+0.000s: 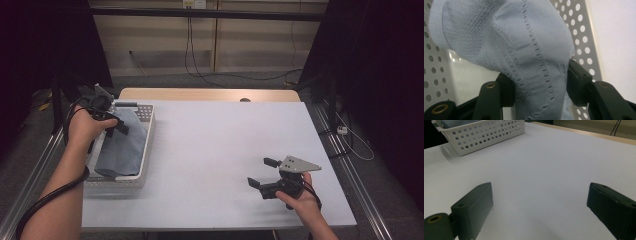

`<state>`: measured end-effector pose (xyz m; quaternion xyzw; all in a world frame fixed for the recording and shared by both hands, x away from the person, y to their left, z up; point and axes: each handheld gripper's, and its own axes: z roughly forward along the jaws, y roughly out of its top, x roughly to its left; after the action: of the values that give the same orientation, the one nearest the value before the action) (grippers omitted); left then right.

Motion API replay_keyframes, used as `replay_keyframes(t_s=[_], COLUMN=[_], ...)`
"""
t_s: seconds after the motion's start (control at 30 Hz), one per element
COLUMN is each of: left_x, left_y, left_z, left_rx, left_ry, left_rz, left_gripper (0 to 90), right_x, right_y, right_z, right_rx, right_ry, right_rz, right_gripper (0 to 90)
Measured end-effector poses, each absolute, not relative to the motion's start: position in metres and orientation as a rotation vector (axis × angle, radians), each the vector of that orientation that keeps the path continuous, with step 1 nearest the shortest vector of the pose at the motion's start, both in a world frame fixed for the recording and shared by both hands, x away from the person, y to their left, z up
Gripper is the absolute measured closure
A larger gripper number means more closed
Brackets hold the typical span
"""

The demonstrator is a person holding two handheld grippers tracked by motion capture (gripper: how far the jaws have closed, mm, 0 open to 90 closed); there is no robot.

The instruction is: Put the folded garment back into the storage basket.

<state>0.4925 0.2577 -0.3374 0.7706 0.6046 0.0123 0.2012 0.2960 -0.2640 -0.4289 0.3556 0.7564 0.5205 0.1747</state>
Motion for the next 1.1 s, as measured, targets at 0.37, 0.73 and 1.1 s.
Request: replay_keyframes(t_s=[0.37, 0.73, 1.1], left_x=[0.495, 0.500, 0.508], left_y=[0.265, 0.272, 0.272], left_z=[-0.336, -0.341, -0.350], left_rx=[2.126, 2.094, 2.081], left_ry=[1.702, 1.713, 1.711], left_rz=[0.092, 0.119, 0.147], left_gripper=[43.0, 40.0, 36.6], right_x=[0.296, 0.297, 0.298], right_y=[-0.263, -0.263, -0.263], right_z=[-0.429, -0.430, -0.431], right_rx=[1.001, 1.002, 1.007], right_ry=[2.148, 2.152, 2.155], right_rz=[1.475, 1.471, 1.466], right_gripper=[6.4, 6.4, 6.5])
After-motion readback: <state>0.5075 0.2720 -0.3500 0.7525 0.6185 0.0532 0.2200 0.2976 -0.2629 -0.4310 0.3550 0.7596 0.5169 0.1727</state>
